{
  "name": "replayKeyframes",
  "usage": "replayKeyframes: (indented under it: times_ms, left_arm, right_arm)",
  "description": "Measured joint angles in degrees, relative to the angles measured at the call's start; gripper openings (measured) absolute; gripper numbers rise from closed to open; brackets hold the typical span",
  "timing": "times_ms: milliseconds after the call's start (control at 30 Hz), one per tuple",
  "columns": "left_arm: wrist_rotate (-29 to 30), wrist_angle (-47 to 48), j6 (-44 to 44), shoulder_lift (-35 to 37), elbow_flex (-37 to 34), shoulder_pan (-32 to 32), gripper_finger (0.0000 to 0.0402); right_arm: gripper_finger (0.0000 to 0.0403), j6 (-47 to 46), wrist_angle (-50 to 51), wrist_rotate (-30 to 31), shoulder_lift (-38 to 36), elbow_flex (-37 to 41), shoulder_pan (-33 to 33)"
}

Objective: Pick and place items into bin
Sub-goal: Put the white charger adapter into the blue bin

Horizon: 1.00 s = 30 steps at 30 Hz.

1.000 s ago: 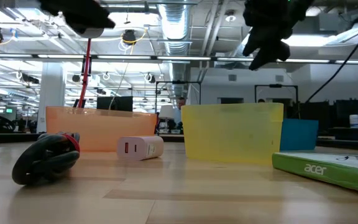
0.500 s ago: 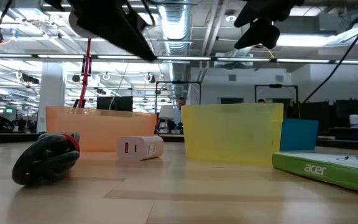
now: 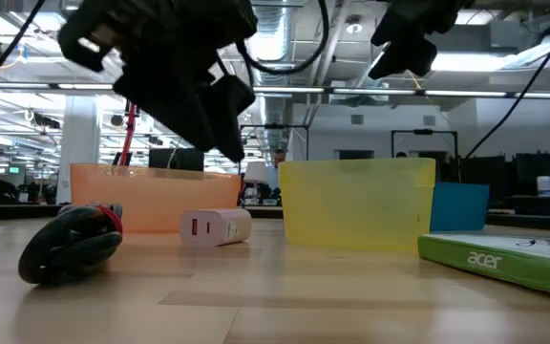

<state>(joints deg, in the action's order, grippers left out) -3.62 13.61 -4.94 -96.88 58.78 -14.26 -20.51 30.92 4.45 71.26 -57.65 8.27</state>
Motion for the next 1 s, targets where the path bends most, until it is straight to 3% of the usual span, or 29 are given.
replayKeyframes:
  times_ms: [233, 1000]
  left_arm:
    - [-0.2, -0.3, -2.1, -4.3, 0.0, 1.9, 0.0247]
    - [-0.6, -0.5, 0.1, -7.9, 0.0, 2.5, 0.0245]
  right_arm:
    - [0.0286, -2.4, 0.0, 0.0, 0.0, 0.0, 0.0]
    - [0.0286, -2.4, 0.0, 0.0, 0.0, 0.0, 0.0]
